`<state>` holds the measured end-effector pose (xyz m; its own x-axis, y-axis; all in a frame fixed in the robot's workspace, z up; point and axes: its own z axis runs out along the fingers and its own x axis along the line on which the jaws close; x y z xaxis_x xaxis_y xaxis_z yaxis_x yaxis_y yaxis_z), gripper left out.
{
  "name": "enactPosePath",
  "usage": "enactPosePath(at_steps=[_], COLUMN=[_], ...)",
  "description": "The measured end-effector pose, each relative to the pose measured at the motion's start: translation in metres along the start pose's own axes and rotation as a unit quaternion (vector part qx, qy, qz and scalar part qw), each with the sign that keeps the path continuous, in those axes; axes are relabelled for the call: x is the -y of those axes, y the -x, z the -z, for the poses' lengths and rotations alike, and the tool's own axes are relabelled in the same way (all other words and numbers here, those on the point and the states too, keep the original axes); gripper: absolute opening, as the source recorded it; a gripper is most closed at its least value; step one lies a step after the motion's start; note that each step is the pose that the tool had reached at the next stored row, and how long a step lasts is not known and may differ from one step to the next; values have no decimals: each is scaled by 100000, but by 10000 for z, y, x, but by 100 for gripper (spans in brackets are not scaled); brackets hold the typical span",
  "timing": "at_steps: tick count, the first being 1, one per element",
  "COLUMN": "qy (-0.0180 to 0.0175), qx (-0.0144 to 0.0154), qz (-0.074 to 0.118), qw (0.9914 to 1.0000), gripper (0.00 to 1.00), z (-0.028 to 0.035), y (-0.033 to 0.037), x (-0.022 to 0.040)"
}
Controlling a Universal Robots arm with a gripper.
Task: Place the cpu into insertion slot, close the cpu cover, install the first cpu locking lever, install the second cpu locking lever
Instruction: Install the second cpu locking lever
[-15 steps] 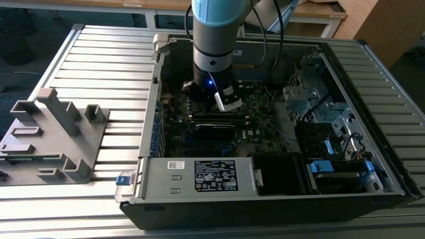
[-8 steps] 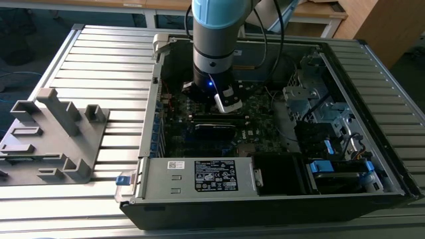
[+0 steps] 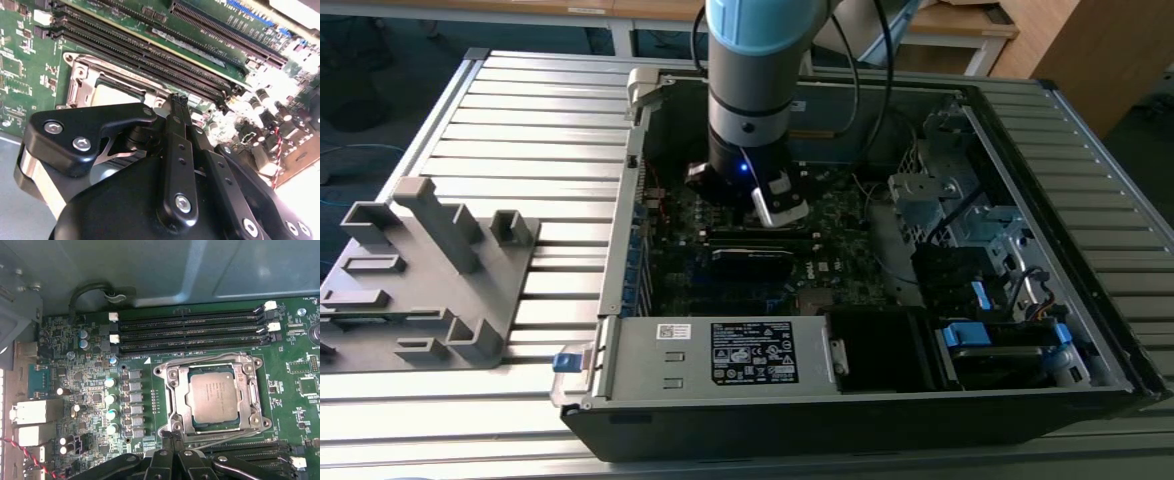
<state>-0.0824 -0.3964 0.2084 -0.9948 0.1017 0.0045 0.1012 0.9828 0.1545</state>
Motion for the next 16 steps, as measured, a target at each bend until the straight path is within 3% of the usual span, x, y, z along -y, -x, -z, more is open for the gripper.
enactPosePath(at_steps=[5, 10, 16], qy=[17, 329, 417], qx=[10, -19, -28], qz=[-53, -75, -85], qw=[100000, 99999, 99999], gripper=[11, 11, 11], z=[11, 21, 22], y=[7, 10, 11], x=[36, 63, 82])
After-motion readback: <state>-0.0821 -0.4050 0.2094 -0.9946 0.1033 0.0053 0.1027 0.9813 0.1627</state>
